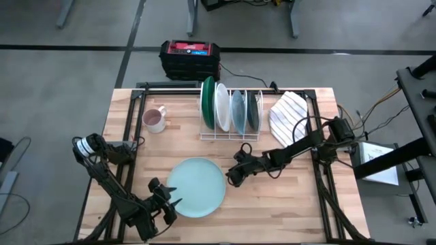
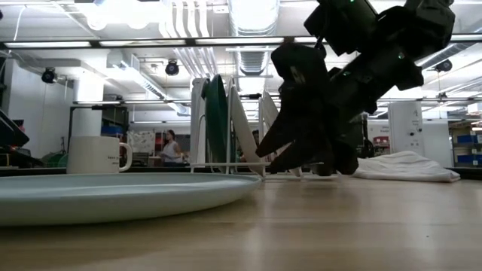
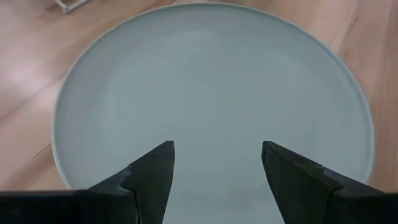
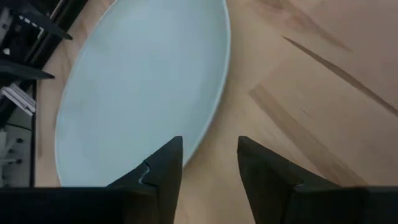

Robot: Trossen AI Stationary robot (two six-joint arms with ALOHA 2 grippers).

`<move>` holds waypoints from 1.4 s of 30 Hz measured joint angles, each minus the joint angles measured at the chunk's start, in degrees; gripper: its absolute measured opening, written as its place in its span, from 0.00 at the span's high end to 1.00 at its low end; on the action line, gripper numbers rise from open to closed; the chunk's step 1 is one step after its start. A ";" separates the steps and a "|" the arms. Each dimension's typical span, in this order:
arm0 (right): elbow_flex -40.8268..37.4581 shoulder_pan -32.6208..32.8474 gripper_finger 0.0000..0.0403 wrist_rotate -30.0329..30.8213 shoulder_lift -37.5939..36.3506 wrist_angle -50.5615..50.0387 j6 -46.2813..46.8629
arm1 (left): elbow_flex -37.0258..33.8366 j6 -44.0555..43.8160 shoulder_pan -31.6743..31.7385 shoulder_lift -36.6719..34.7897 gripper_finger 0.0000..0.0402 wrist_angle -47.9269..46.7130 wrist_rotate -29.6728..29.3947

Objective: Sort dishes
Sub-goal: Put the gray plate in the dishwasher rack

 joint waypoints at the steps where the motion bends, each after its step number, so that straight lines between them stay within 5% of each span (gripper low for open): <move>1: 0.00 0.00 0.63 -0.02 0.14 0.19 0.79 | -0.52 0.01 0.00 0.00 0.42 0.76 0.03; 25: 0.00 1.40 0.42 1.50 0.63 3.17 2.45 | -9.71 -0.01 0.01 0.00 0.42 15.64 -0.31; 42: 0.00 2.38 0.38 3.17 0.63 4.29 3.24 | -8.95 -0.16 0.48 5.31 0.42 16.68 -2.15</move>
